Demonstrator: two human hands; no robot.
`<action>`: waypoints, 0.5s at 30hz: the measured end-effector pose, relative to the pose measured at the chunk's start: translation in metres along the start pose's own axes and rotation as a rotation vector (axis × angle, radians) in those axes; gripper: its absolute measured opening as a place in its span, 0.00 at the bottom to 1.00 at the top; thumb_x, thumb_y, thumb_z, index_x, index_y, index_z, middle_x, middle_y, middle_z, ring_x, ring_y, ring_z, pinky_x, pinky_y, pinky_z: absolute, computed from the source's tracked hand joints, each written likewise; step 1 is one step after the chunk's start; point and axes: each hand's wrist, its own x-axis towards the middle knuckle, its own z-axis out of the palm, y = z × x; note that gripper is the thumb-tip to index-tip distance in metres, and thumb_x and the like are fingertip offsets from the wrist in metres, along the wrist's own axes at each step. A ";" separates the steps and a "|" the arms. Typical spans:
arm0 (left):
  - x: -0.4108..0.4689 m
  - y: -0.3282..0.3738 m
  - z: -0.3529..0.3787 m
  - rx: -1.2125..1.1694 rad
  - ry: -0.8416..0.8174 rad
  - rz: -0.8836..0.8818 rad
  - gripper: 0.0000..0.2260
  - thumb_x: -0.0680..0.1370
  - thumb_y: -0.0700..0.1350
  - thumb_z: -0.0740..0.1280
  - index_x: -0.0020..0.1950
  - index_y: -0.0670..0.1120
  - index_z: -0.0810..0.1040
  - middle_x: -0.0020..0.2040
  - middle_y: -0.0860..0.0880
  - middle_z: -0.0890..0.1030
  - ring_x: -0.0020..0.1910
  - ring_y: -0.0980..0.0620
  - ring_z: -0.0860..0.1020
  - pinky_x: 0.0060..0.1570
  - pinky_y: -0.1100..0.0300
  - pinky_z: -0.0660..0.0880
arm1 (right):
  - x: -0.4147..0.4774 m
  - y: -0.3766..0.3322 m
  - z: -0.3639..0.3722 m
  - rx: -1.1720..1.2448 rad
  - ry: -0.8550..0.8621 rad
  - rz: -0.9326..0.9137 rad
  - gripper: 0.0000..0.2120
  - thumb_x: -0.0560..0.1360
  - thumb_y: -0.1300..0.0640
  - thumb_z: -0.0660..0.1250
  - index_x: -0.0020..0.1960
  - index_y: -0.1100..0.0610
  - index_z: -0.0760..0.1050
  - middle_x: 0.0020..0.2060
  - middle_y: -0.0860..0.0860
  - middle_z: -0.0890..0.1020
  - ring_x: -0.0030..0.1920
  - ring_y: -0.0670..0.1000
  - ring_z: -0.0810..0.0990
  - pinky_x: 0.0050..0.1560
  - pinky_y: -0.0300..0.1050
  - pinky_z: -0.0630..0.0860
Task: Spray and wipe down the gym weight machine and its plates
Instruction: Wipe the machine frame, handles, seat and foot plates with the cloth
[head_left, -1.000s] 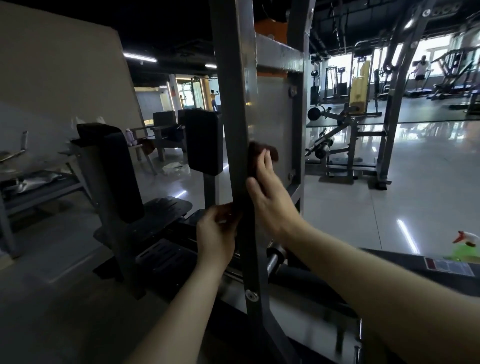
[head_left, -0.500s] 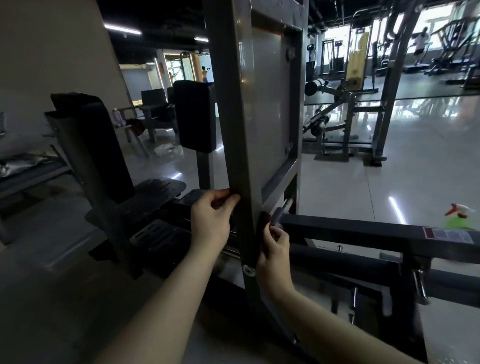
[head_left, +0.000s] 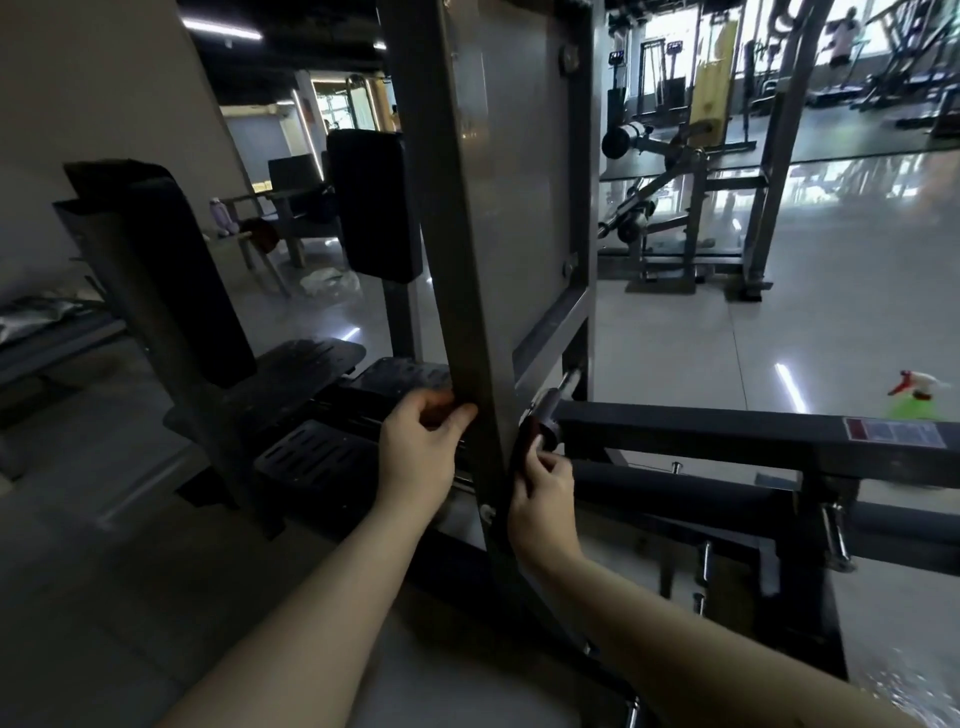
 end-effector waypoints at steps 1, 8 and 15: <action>-0.002 -0.004 0.000 0.009 -0.018 -0.011 0.06 0.76 0.45 0.76 0.51 0.53 0.82 0.47 0.56 0.84 0.45 0.66 0.81 0.41 0.75 0.73 | -0.002 0.002 0.001 0.022 -0.006 0.053 0.19 0.83 0.57 0.59 0.73 0.48 0.69 0.63 0.48 0.66 0.64 0.52 0.73 0.68 0.55 0.75; -0.002 -0.010 0.002 0.064 -0.043 -0.014 0.07 0.76 0.45 0.75 0.52 0.51 0.81 0.44 0.59 0.81 0.42 0.67 0.79 0.40 0.78 0.71 | 0.015 -0.052 -0.008 0.240 0.148 -0.022 0.17 0.84 0.60 0.62 0.72 0.54 0.72 0.59 0.47 0.68 0.60 0.43 0.73 0.56 0.24 0.72; -0.002 -0.024 0.006 0.096 -0.003 0.005 0.06 0.76 0.45 0.76 0.50 0.49 0.81 0.44 0.57 0.82 0.44 0.65 0.79 0.41 0.78 0.69 | -0.012 0.034 0.015 0.040 0.092 0.000 0.20 0.82 0.65 0.62 0.73 0.54 0.74 0.61 0.50 0.69 0.62 0.51 0.75 0.64 0.35 0.70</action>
